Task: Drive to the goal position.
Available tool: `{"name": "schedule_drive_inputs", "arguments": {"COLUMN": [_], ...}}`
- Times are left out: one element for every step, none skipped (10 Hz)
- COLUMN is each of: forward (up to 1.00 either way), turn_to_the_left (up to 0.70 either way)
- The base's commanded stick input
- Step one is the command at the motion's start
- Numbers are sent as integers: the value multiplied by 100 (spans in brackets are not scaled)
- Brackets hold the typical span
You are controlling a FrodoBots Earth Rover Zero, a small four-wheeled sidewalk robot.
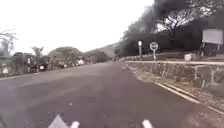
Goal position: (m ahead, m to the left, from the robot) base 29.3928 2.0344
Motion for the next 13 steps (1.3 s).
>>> {"name": "schedule_drive_inputs", "arguments": {"forward": [50,50,50,50,50,50,50,50,50,50,50,50,50], "turn_to_the_left": [-45,-26,-6,0,0,0,0,0,0,0,0,0,0]}}
